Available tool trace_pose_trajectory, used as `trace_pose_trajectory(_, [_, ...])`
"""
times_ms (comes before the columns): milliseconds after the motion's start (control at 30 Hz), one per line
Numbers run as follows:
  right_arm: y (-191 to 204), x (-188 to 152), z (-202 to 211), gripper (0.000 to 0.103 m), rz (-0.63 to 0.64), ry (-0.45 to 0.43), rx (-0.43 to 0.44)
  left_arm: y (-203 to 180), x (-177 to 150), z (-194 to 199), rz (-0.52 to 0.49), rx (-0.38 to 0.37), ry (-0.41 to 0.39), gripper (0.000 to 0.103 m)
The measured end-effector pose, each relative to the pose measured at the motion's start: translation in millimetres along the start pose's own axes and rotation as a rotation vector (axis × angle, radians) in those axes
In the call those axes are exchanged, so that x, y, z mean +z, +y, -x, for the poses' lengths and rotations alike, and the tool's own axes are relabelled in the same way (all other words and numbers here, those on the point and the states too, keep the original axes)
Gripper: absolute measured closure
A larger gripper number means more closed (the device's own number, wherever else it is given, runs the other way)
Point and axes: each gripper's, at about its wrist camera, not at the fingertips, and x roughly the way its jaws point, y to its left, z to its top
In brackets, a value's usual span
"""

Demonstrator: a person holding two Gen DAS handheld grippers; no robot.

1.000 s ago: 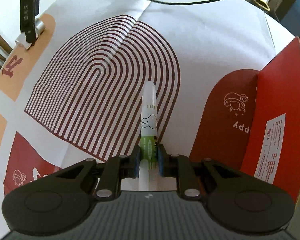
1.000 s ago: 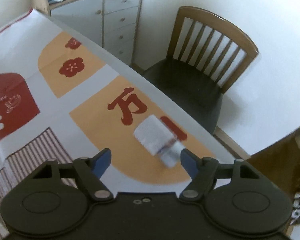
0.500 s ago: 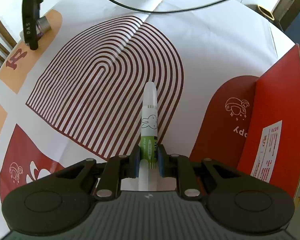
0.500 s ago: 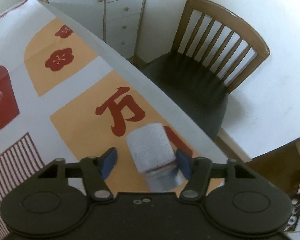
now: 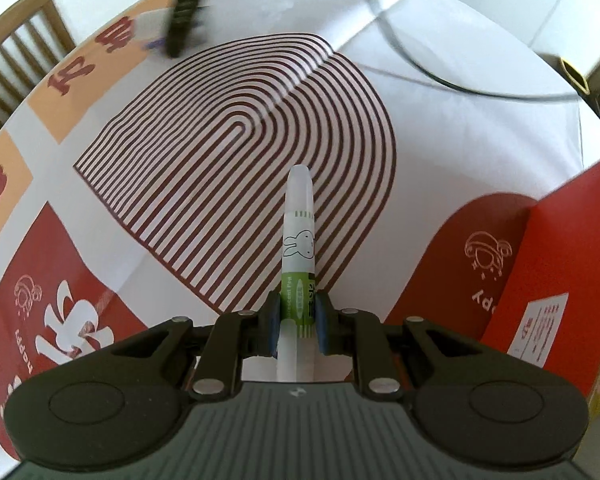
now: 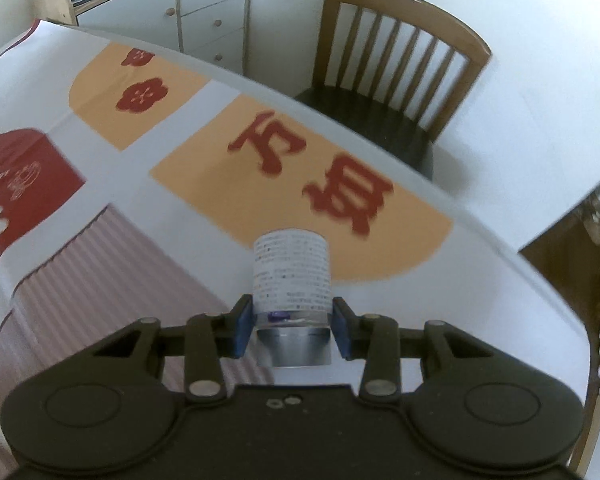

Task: Organize rigid objects
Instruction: 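Close the right tool on the white-and-silver can and lift it, then carry the marker and can into the white box and open both tools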

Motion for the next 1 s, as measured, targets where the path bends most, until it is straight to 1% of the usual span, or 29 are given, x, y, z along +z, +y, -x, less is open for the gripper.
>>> trace_pose_trajectory(167, [8, -27, 37, 0.064, -0.052, 0.005, 0.017, 4, -2, 4, 0.07, 0.01, -0.012, 0.086])
trace_pose_trajectory(333, [24, -49, 82, 0.064, -0.098, 0.002, 0.023, 6, -1, 18, 0.14, 0.05, -0.05, 0.086])
trace_pose_trajectory(367, [28, -53, 91, 0.064, -0.104, 0.0, 0.022, 5, -1, 24, 0.145, 0.064, -0.067, 0.086])
trace_pose_trajectory(533, [53, -69, 143, 0.064, -0.132, -0.012, 0.025, 0, -1, 62, 0.196, 0.078, -0.161, 0.086])
trace_pose_trajectory(700, [80, -84, 190, 0.064, -0.151, -0.037, 0.019, -12, -10, 105, 0.244, 0.059, -0.224, 0.086])
trace_pose_trajectory(833, [102, -97, 227, 0.064, -0.179, -0.058, 0.024, -31, -24, 134, 0.242, 0.063, -0.239, 0.086])
trace_pose_trajectory(1000, [134, -113, 267, 0.064, -0.188, -0.088, 0.027, -58, -45, 166, 0.259, 0.046, -0.243, 0.086])
